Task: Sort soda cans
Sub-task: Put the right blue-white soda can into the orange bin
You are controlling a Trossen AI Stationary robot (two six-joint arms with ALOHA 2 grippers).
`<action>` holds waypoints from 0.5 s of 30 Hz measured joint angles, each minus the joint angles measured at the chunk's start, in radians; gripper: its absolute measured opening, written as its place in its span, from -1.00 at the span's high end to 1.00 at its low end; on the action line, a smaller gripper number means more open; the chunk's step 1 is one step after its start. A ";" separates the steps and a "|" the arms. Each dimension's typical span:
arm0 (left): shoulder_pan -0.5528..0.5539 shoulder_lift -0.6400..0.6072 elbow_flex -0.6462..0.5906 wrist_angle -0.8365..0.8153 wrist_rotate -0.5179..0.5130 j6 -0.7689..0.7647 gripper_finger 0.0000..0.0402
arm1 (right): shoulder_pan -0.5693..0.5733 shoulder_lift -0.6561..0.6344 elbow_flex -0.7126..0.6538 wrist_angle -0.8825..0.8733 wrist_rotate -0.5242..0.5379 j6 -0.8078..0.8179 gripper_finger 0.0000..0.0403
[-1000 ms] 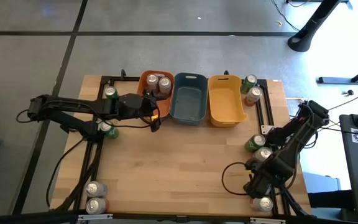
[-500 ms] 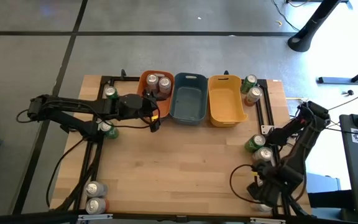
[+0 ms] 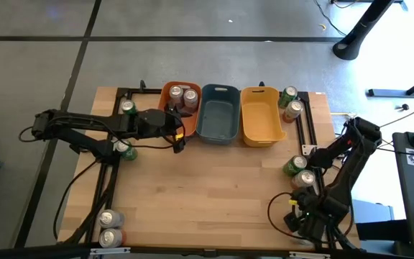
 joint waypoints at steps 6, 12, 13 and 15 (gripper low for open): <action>0.000 0.000 0.000 0.000 0.000 0.000 -0.92 | 0.000 0.000 -0.050 0.064 0.000 -0.010 -0.97; 0.000 0.000 0.000 0.000 0.000 0.000 -0.92 | -0.003 0.000 -0.051 0.053 -0.003 -0.042 -0.85; 0.000 0.000 0.000 0.000 0.000 -0.002 -0.92 | -0.003 0.000 -0.051 0.049 -0.003 -0.042 -0.80; 0.000 0.000 0.000 0.001 0.000 -0.009 -0.92 | -0.003 0.000 -0.051 0.040 -0.004 -0.053 -0.65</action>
